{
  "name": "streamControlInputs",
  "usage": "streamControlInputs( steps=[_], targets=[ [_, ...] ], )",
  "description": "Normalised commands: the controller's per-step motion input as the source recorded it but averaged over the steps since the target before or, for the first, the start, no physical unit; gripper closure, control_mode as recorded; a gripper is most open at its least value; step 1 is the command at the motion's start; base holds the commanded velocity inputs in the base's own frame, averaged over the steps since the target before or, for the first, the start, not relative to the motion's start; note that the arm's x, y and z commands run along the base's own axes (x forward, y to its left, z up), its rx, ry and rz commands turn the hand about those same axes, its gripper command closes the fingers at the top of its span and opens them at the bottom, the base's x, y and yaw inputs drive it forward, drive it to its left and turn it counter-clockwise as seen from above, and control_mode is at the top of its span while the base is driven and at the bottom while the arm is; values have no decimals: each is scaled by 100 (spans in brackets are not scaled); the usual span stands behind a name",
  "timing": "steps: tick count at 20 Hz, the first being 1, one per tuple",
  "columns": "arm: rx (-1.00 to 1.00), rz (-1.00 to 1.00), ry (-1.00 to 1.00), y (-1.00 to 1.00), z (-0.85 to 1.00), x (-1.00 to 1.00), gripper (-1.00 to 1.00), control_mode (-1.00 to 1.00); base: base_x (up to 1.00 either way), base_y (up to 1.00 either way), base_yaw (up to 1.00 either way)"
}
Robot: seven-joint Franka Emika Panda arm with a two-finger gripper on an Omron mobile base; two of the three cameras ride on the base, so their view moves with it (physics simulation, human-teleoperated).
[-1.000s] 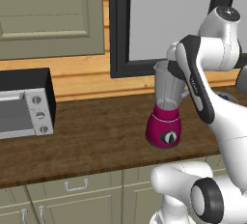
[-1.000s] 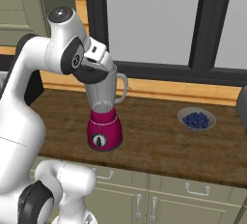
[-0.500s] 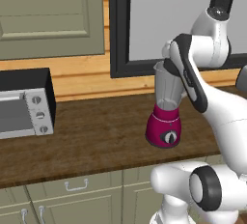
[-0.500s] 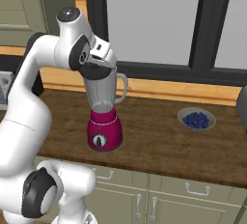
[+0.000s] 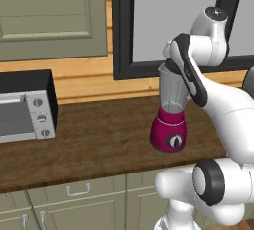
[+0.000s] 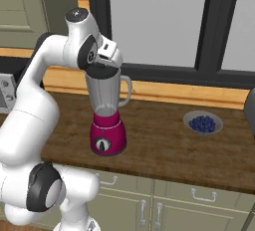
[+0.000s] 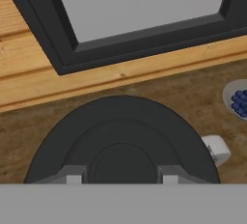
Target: Close the lid blender by securely placing the lid on top.
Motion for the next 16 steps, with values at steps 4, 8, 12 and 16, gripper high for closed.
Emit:
streamControlInputs(
  steps=[4,8,12,16],
  targets=[
    [0,0,0,0,-2,16,100,-100,0,0,0],
    [0,0,0,0,-4,4,100,-100,0,0,0],
    [0,0,0,0,-5,1,100,-100,0,0,0],
    [0,0,0,0,-3,2,100,-100,0,0,0]
  ],
)
